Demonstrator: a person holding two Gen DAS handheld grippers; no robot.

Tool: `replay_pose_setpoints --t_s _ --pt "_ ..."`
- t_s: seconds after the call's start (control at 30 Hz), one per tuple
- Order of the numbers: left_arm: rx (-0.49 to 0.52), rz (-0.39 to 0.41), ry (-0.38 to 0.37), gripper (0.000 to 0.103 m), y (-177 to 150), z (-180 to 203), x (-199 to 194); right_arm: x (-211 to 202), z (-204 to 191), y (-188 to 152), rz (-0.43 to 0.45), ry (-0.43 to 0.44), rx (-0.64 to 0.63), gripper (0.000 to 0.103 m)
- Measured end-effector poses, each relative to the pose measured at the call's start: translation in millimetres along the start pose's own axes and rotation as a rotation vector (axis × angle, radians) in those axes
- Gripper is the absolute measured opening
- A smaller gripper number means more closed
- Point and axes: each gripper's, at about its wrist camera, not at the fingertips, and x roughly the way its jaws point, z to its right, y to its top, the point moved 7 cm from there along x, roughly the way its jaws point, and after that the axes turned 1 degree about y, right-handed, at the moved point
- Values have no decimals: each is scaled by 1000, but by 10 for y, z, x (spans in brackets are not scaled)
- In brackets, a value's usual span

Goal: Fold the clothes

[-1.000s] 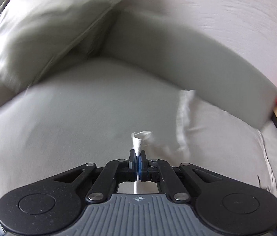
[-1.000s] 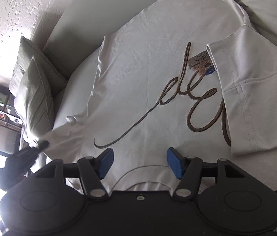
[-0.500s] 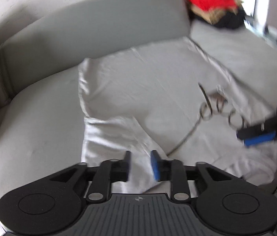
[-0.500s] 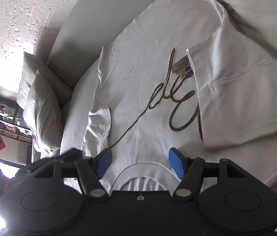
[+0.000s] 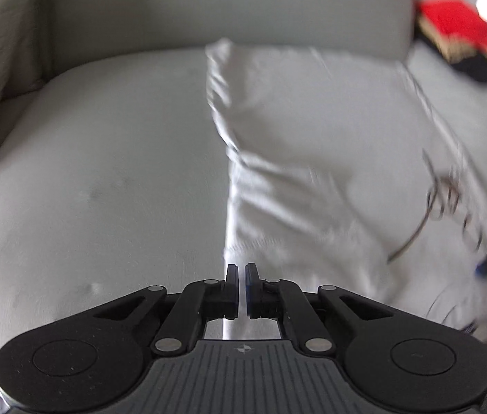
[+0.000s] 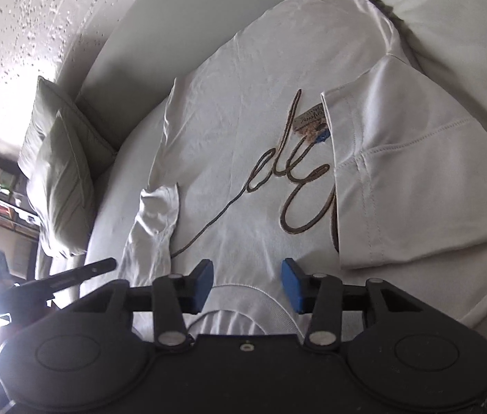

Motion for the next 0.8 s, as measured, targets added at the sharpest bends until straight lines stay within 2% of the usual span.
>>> replay_pose_setpoints --t_s 0.07,0.17,0.2,0.27,0.33,0.4,0.43,0.47,0.5,0.6,0.73,0.8 --pt "76 -66 57 2 -132 23 84 -3 -25 -20 -12 -24 -41 41" --pt "165 -94 139 2 -245 50 -8 -88 -54 -93 -55 -64 -124 41" --pt "181 -102 177 2 -264 34 -43 -132 -66 -109 -67 -71 -144 41" --pt "181 -67 200 2 -236 19 -148 -259 -83 -95 -63 -57 -163 41" --pt "114 8 136 3 -107 49 -241 -414 -73 -4 -5 -32 -162 41" --pt "46 76 71 4 40 96 -288 -526 11 168 84 -57 -134 39" --pt "25 97 59 4 119 121 -263 -575 81 272 134 -91 -116 26" --pt "18 106 61 4 196 160 -204 -599 164 372 173 -121 -93 20" --pt "16 100 70 4 256 198 -119 -598 260 471 201 -148 -62 14" --pt "-4 66 90 3 404 284 185 -516 518 759 244 -215 7 14" --pt "-33 -4 129 3 405 210 467 -259 686 1029 223 -259 23 14" --pt "-23 -9 154 3 377 238 481 -115 723 1037 190 -294 -18 16"
